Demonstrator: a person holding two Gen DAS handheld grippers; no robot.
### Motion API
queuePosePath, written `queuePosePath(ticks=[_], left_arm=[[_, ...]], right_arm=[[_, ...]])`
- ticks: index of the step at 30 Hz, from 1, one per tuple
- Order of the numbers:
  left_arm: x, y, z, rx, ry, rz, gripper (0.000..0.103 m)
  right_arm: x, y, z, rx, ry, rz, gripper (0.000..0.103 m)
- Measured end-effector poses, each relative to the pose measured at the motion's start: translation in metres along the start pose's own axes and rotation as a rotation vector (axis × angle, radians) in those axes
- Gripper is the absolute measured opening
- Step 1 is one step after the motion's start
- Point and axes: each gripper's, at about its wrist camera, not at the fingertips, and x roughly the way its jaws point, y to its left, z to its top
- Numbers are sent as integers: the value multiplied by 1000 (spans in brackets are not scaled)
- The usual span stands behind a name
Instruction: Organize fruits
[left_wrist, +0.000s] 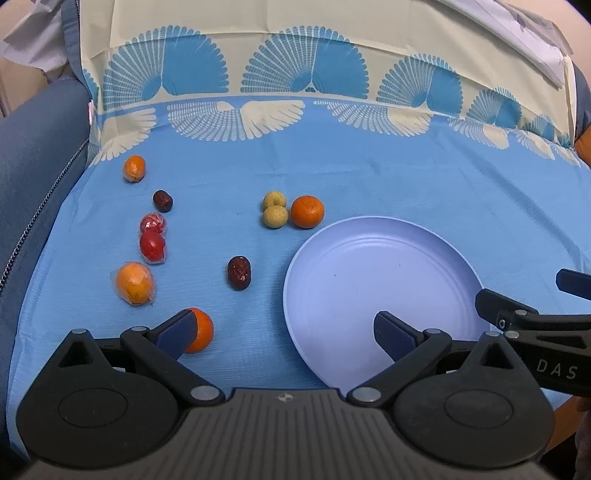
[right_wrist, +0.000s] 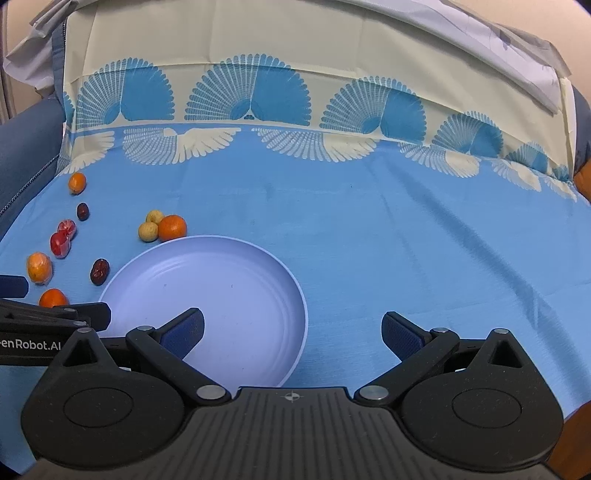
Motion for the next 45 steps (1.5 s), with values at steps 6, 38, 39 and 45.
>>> queuePosePath(ticks=[6, 38, 39, 45], left_arm=[[0, -1, 0, 4, 0, 3, 102], [-6, -5, 3, 21, -26, -18, 102], [-6, -5, 3, 21, -28, -19, 102], [-9, -6, 3, 27, -44, -30, 97]], right_arm=[[5, -2, 2, 7, 5, 2, 100], [8, 0, -1, 14, -3, 10, 90], [9, 0, -1, 17, -3, 8, 90], [9, 1, 0, 30, 2, 17, 83]])
